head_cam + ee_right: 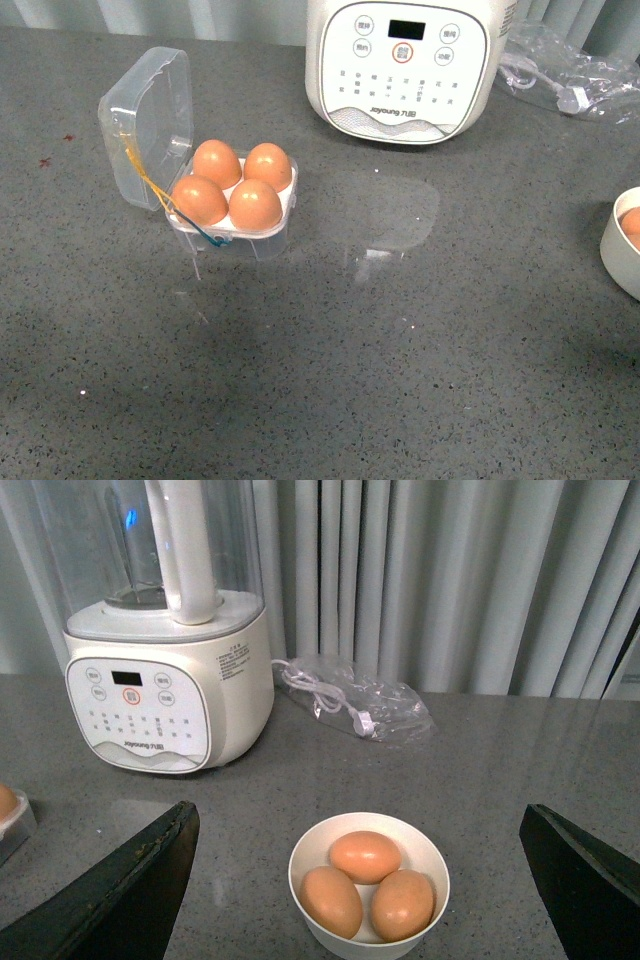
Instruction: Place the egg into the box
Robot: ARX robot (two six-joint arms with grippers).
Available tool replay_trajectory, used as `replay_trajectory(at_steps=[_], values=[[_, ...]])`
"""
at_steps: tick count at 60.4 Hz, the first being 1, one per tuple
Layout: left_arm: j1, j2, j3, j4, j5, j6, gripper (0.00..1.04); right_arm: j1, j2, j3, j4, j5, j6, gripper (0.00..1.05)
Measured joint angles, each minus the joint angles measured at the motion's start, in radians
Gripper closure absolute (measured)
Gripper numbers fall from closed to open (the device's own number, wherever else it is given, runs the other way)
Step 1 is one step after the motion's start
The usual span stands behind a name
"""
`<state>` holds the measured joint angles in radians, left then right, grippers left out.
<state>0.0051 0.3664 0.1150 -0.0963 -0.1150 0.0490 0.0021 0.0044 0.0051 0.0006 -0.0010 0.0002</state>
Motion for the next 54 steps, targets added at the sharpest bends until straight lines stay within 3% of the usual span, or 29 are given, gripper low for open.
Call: replay_trajectory(at_steps=[18, 31, 54], values=[[0.098, 0.614, 0.162, 0.376, 0.139, -0.021, 0.07, 0.000, 0.000, 0.000, 0.000, 0.000, 0.000, 0.07], [0.084, 0.906, 0.326, 0.436, 0.179, -0.022, 0.07, 0.000, 0.000, 0.000, 0.000, 0.000, 0.000, 0.07], [0.001, 1.130, 0.481, 0.475, 0.136, 0.009, 0.07, 0.000, 0.000, 0.000, 0.000, 0.000, 0.000, 0.07]])
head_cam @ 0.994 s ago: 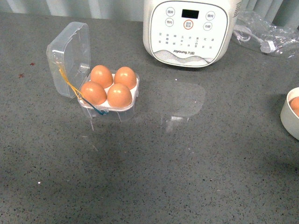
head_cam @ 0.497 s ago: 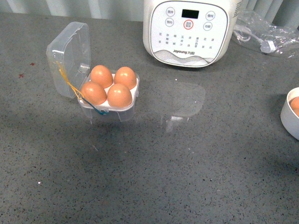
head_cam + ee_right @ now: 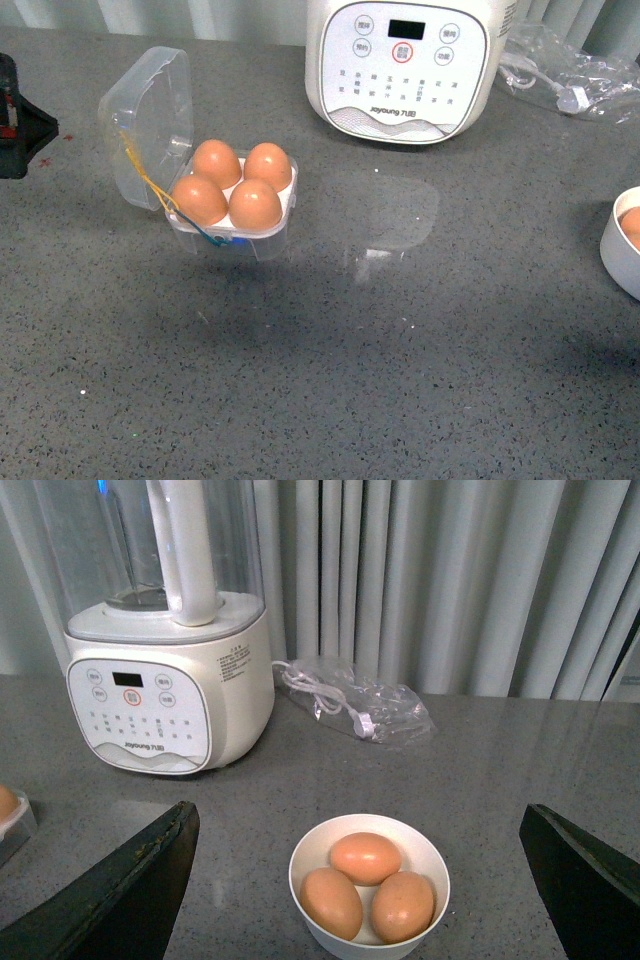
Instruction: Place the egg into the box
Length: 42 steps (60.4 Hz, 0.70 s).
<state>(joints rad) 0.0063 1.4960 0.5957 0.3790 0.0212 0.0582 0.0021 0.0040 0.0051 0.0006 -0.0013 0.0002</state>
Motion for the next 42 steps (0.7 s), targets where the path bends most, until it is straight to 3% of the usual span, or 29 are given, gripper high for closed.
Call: replay_trajectory(at_steps=[17, 33, 42], values=[[-0.077, 0.056, 0.085, -0.006, -0.018, -0.011, 0.07, 0.000, 0.000, 0.000, 0.000, 0.000, 0.000, 0.07], [-0.233, 0.029, 0.072, -0.012, -0.008, -0.019, 0.07, 0.000, 0.000, 0.000, 0.000, 0.000, 0.000, 0.07], [-0.237, -0.052, 0.048, -0.038, 0.023, -0.034, 0.07, 0.000, 0.000, 0.000, 0.000, 0.000, 0.000, 0.07]])
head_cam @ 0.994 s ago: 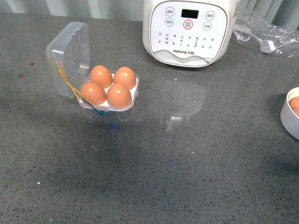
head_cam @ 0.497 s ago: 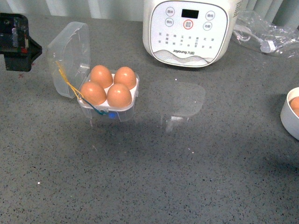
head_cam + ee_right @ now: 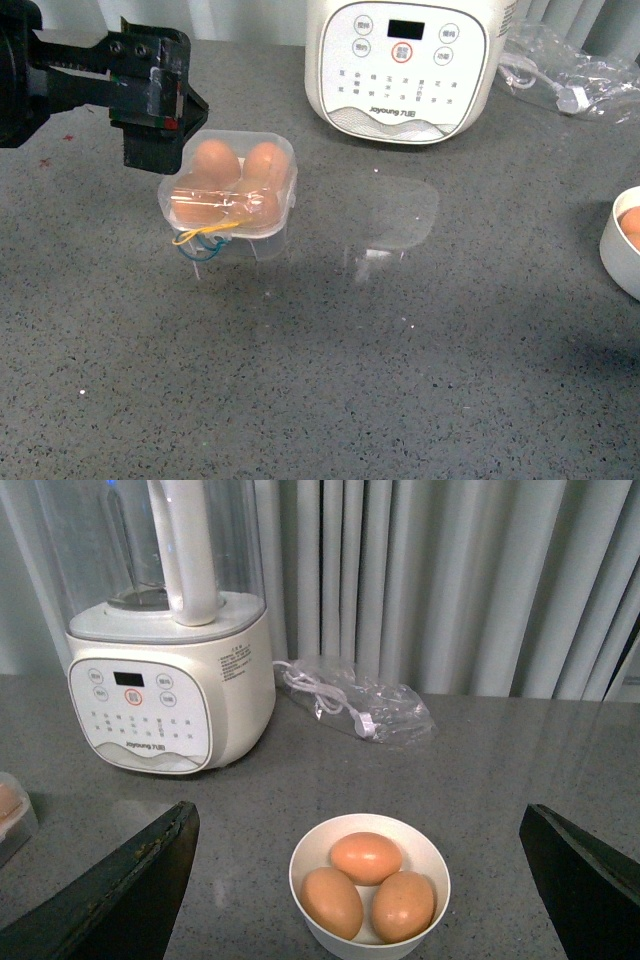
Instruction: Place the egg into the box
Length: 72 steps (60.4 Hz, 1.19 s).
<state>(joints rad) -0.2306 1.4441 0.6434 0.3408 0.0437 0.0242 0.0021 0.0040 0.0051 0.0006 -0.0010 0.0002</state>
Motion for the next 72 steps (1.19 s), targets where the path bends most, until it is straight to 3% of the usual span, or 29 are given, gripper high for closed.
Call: replay_trajectory(at_steps=[20, 28, 33, 36, 42, 46, 51, 58, 72], values=[[0.069, -0.445, -0.205, -0.086, 0.126, 0.030, 0.07, 0.000, 0.000, 0.000, 0.000, 0.000, 0.000, 0.07], [0.100, -0.576, -0.289, -0.082, 0.116, 0.079, 0.07, 0.000, 0.000, 0.000, 0.000, 0.000, 0.000, 0.07], [0.082, -0.591, -0.375, 0.159, -0.109, 0.032, 0.22, 0.000, 0.000, 0.000, 0.000, -0.001, 0.000, 0.07], [0.086, -0.603, -0.420, 0.242, -0.169, 0.010, 0.30, 0.000, 0.000, 0.000, 0.000, -0.001, 0.000, 0.07], [0.103, -0.653, -0.464, 0.261, -0.169, -0.006, 0.47, 0.000, 0.000, 0.000, 0.000, 0.000, 0.000, 0.07], [0.120, -0.705, -0.497, 0.252, -0.147, -0.012, 0.64, 0.000, 0.000, 0.000, 0.000, 0.000, 0.000, 0.07], [0.135, -0.740, -0.521, 0.233, -0.136, -0.016, 0.79, 0.000, 0.000, 0.000, 0.000, 0.000, 0.000, 0.07], [0.213, -0.806, -0.550, 0.200, -0.048, -0.021, 1.00, 0.000, 0.000, 0.000, 0.000, 0.000, 0.000, 0.07], [0.229, -0.917, -0.589, 0.126, -0.046, -0.026, 1.01, 0.000, 0.000, 0.000, 0.000, 0.000, 0.000, 0.07]])
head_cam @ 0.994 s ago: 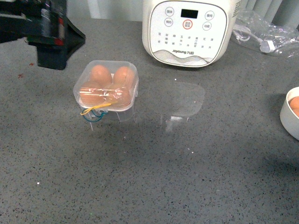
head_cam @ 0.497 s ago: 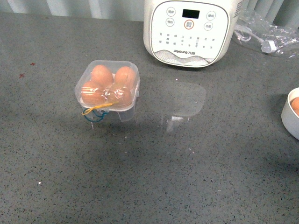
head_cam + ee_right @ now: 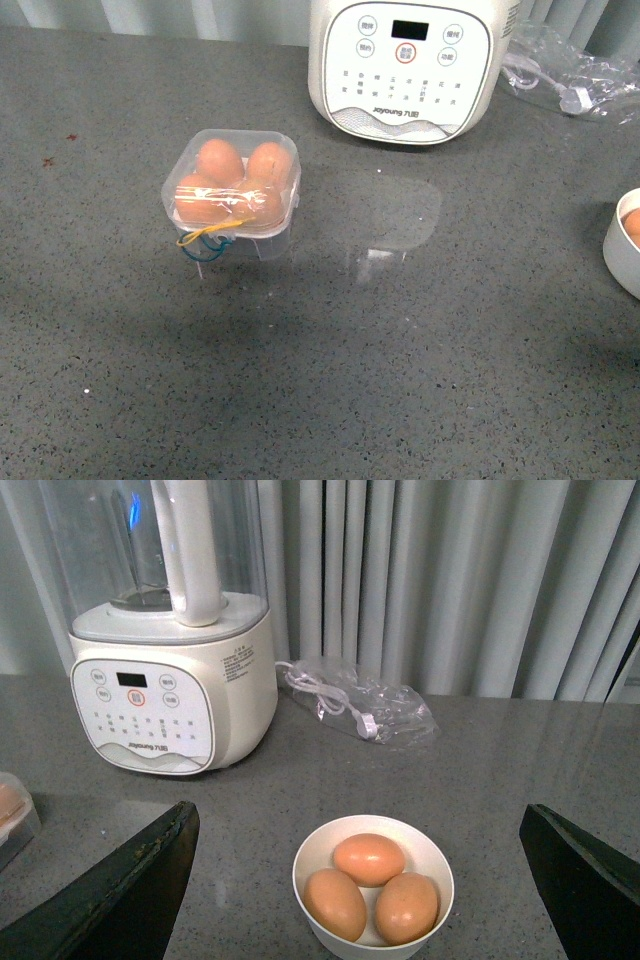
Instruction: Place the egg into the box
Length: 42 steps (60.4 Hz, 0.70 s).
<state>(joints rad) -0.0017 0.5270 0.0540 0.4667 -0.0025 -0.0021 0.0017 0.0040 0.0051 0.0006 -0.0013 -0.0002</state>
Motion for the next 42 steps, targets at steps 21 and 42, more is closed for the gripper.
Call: replay_trajectory(at_steps=[21, 42], values=[[0.000, -0.148, -0.026, -0.085, 0.002, 0.000, 1.01, 0.000, 0.000, 0.000, 0.000, 0.000, 0.000, 0.07], [0.000, -0.276, -0.026, -0.211, 0.002, 0.000, 1.01, 0.000, 0.000, 0.000, 0.000, 0.000, 0.000, 0.07]])
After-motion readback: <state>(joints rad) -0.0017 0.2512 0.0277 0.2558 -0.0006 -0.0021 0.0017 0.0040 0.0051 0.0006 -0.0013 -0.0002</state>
